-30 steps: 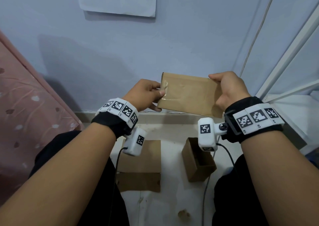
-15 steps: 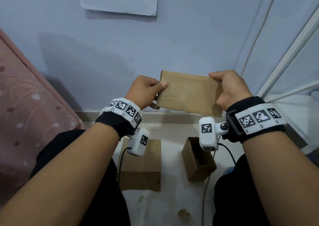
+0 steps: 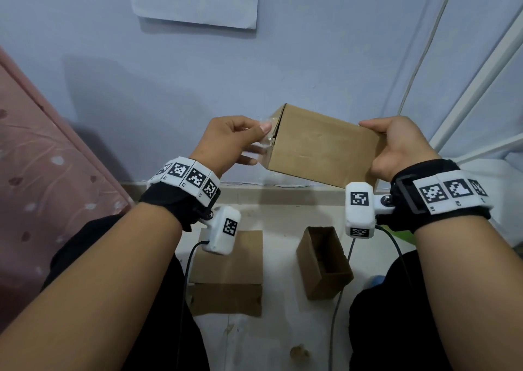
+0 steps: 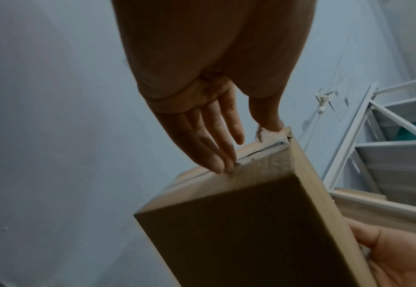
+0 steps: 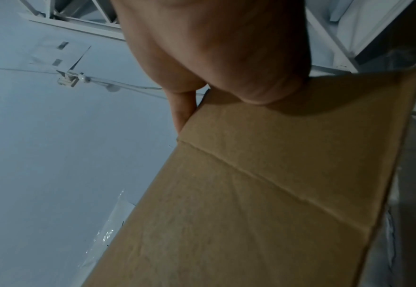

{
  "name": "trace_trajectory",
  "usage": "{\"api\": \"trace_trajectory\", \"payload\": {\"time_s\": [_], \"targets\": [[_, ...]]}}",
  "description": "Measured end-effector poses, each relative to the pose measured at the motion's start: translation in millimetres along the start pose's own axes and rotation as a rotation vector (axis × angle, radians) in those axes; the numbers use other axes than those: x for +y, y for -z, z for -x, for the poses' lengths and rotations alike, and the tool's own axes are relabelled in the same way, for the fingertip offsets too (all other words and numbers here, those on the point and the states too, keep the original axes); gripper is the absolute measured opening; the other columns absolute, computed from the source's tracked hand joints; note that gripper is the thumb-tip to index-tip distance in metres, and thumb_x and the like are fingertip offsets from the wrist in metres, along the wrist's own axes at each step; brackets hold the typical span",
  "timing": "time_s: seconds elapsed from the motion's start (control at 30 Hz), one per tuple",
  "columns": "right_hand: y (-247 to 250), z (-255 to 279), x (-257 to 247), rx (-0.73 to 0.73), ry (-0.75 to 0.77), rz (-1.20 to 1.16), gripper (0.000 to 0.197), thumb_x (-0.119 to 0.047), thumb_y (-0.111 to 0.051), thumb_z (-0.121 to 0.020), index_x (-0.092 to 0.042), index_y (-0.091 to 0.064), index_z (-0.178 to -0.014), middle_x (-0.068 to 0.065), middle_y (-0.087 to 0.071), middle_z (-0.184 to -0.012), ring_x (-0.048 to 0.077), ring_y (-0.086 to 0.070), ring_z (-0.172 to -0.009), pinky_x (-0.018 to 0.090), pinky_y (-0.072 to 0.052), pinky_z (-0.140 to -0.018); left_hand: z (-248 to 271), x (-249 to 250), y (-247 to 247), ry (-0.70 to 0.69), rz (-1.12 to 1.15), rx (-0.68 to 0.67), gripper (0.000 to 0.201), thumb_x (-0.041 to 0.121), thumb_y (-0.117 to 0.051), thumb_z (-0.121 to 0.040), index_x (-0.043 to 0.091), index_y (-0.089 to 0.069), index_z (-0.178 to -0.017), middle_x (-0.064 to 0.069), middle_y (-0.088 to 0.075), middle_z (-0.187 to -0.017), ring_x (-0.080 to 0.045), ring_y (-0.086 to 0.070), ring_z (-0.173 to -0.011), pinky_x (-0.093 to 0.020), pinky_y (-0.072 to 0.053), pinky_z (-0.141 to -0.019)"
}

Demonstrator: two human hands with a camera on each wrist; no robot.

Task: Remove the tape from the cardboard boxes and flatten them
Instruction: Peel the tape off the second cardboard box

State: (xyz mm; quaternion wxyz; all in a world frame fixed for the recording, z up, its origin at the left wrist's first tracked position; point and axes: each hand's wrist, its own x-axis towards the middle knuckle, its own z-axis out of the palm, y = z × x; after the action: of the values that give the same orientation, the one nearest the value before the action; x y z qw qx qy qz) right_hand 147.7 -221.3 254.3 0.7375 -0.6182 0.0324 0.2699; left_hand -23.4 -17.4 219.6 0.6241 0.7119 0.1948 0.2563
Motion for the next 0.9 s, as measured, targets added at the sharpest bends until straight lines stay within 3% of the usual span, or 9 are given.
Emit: {"api": "trace_trajectory", "payload": {"time_s": [0.07,0.13,0.23,0.33,0.43,0.57,0.6,0.73,0.9], "targets": [[0,-1,0,0.009,-0.012,-0.025,0.009,-0.008,-0.063,-0.086,-0.012,-0.067,-0.079,0.008,-0.070,-0.091,0.032,-0.075,-0.100,0.057,-0.054,-0.094,1,2,-3,-0.001,0.008,0.012,0.033,0.030,-0.076,-0.090,0.004,-0.071,-0.109,-0.009,-0.071,-0.097,-0.016,-0.071,-0.087,-0.036,-0.059,-0.076],[-2,-2,3,0.012,-0.022,-0.054,0.011,-0.010,-0.060,-0.086,-0.014,-0.064,-0.076,0.005,-0.068,-0.090,0.031,-0.071,-0.093,0.055,-0.052,-0.095,4,7,-4,0.059,-0.038,-0.009,0.055,0.045,-0.077,-0.084,0.017,-0.063,-0.129,-0.001,-0.065,-0.117,-0.011,-0.063,-0.109,-0.037,-0.048,-0.094],[-1,-6,5,0.005,-0.053,-0.118,0.008,-0.011,-0.056,-0.081,-0.016,-0.058,-0.076,0.004,-0.065,-0.100,0.029,-0.070,-0.096,0.056,-0.049,-0.098,9,11,-7,0.203,-0.065,-0.107,0.099,0.060,-0.067,-0.083,0.027,-0.017,-0.162,0.010,-0.039,-0.146,-0.008,-0.035,-0.138,-0.037,-0.025,-0.110],[-3,-9,8,0.001,-0.079,-0.153,0.007,-0.012,-0.052,-0.080,-0.017,-0.052,-0.075,0.004,-0.064,-0.101,0.029,-0.071,-0.096,0.055,-0.047,-0.099,13,13,-10,0.256,-0.011,-0.181,0.116,0.060,-0.064,-0.079,0.028,0.010,-0.162,0.008,-0.022,-0.166,-0.012,-0.017,-0.153,-0.041,-0.015,-0.120],[-4,-8,9,0.011,-0.087,-0.151,0.009,-0.011,-0.049,-0.082,-0.016,-0.050,-0.075,0.004,-0.062,-0.097,0.029,-0.067,-0.089,0.055,-0.048,-0.099,10,8,-11,0.253,-0.027,-0.201,0.119,0.059,-0.067,-0.080,0.031,0.015,-0.161,0.008,-0.024,-0.166,-0.006,-0.026,-0.145,-0.034,-0.021,-0.111],[-5,-5,12,0.012,-0.105,-0.125,0.010,-0.010,-0.047,-0.085,-0.015,-0.050,-0.077,0.005,-0.064,-0.089,0.029,-0.068,-0.085,0.052,-0.051,-0.097,4,4,-4,0.196,-0.061,-0.230,0.129,0.062,-0.081,-0.066,0.033,0.003,-0.159,0.007,-0.050,-0.148,0.001,-0.052,-0.123,-0.006,-0.034,-0.085],[-6,-4,13,0.007,-0.108,-0.117,0.010,-0.010,-0.046,-0.085,-0.015,-0.050,-0.077,0.005,-0.064,-0.088,0.029,-0.067,-0.086,0.051,-0.051,-0.097,3,4,-1,0.182,-0.098,-0.240,0.123,0.063,-0.079,-0.064,0.034,-0.002,-0.156,0.007,-0.053,-0.143,0.003,-0.056,-0.116,-0.006,-0.037,-0.081],[-4,-9,16,0.009,-0.088,-0.085,0.011,-0.010,-0.048,-0.083,-0.016,-0.051,-0.074,0.004,-0.062,-0.076,0.029,-0.064,-0.088,0.048,-0.050,-0.099,3,5,5,0.194,-0.216,-0.256,0.135,0.071,-0.077,-0.069,0.032,0.012,-0.161,0.000,-0.046,-0.154,-0.009,-0.048,-0.126,-0.023,-0.030,-0.098],[1,-10,12,0.011,-0.057,-0.106,0.016,-0.008,-0.049,-0.082,-0.016,-0.051,-0.068,0.003,-0.062,-0.074,0.027,-0.063,-0.087,0.045,-0.048,-0.103,7,7,7,0.193,-0.199,-0.133,0.132,0.073,-0.078,-0.055,0.041,-0.005,-0.160,0.002,-0.050,-0.150,-0.015,-0.050,-0.127,-0.037,-0.037,-0.105]]}}
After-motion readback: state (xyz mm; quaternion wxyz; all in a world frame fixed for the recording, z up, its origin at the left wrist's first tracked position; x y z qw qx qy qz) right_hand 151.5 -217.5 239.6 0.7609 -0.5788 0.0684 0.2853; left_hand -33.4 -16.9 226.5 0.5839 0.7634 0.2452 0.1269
